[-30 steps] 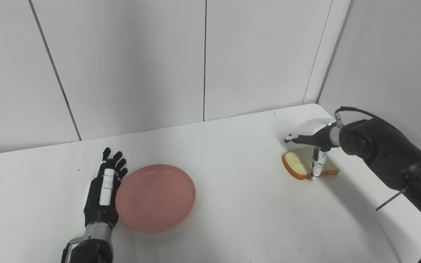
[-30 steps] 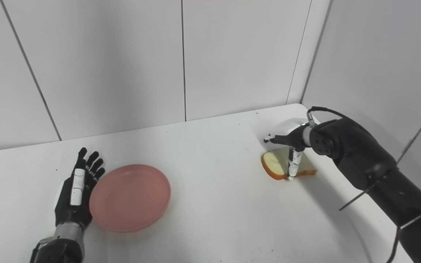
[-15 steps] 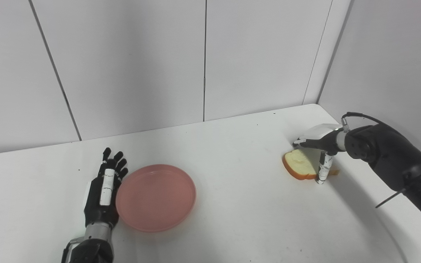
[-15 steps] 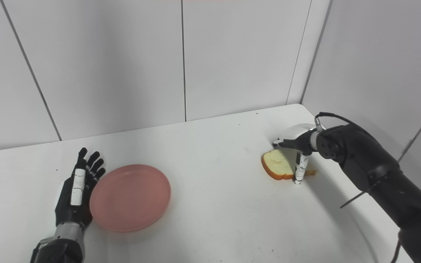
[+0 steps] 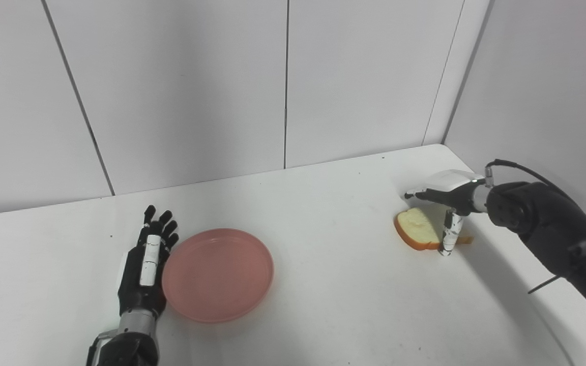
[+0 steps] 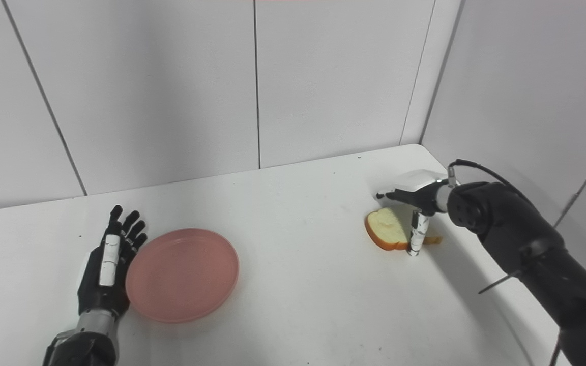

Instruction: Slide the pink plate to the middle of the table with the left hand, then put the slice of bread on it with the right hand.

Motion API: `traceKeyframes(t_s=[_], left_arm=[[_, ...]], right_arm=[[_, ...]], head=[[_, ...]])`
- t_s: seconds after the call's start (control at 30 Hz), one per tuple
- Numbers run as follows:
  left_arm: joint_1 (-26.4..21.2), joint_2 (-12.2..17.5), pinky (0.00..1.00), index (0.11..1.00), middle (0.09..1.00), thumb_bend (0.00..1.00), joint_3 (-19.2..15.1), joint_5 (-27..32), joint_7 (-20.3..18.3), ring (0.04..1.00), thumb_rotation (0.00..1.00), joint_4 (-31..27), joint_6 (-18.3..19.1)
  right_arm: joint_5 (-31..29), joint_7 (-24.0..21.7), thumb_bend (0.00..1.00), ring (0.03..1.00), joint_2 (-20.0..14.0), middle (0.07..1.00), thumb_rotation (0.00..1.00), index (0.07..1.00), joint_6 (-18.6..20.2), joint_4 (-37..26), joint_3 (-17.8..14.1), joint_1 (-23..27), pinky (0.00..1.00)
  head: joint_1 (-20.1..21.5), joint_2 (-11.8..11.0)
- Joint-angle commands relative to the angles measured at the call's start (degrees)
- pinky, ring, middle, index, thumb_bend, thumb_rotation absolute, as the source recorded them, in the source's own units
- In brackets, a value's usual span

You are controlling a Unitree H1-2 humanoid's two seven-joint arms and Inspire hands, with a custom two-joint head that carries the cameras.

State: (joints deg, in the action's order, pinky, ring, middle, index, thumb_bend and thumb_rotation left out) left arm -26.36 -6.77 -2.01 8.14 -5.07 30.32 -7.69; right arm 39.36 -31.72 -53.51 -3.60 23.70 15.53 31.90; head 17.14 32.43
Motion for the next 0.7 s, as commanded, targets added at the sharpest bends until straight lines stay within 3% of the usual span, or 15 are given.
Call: traceKeyframes(t_s=[0.0, 0.07, 0.13, 0.23, 0.67], left_arm=[[2.2, 0.04, 0.96, 1.0, 0.947, 0.92, -0.36, 0.8, 0.13, 0.941, 0.78, 1.5, 3.17], [2.21, 0.12, 0.96, 1.0, 0.947, 0.92, -0.24, 0.65, 0.18, 0.941, 0.78, 1.44, 3.11], [2.19, 0.22, 0.95, 1.0, 0.943, 0.92, -0.08, 0.58, 0.22, 0.938, 0.79, 1.45, 3.03], [2.2, 0.26, 0.94, 1.0, 0.943, 0.92, 0.1, 0.53, 0.37, 0.938, 0.79, 1.36, 3.2], [2.2, 0.28, 0.95, 1.0, 0.942, 0.94, -0.01, 0.77, 0.36, 0.935, 0.79, 1.47, 3.21]], right_arm=[[-0.79, 1.49, 1.0, 0.852, -0.8, 0.908, 0.12, 0.911, -0.24, -0.16, -1.18, 1.22, 0.72], [-1.57, 2.49, 1.0, 0.802, -0.58, 0.875, 0.11, 0.902, -1.43, 2.03, -1.07, 1.5, 0.64], [-2.47, 3.21, 1.0, 0.705, -0.46, 0.785, 0.1, 0.868, -2.12, 3.35, -1.09, 1.58, 0.57], [-3.03, 2.81, 0.99, 0.64, -0.38, 0.7, 0.09, 0.81, -1.01, 3.84, -0.74, 1.68, 0.55], [-2.23, 2.89, 0.95, 0.585, -0.57, 0.665, 0.08, 0.724, -1.3, 5.41, 1.59, 1.48, 0.51]], head=[[-0.06, 0.06], [-0.06, 0.06], [-0.13, 0.15], [-0.19, 0.18], [-0.34, 0.38]])
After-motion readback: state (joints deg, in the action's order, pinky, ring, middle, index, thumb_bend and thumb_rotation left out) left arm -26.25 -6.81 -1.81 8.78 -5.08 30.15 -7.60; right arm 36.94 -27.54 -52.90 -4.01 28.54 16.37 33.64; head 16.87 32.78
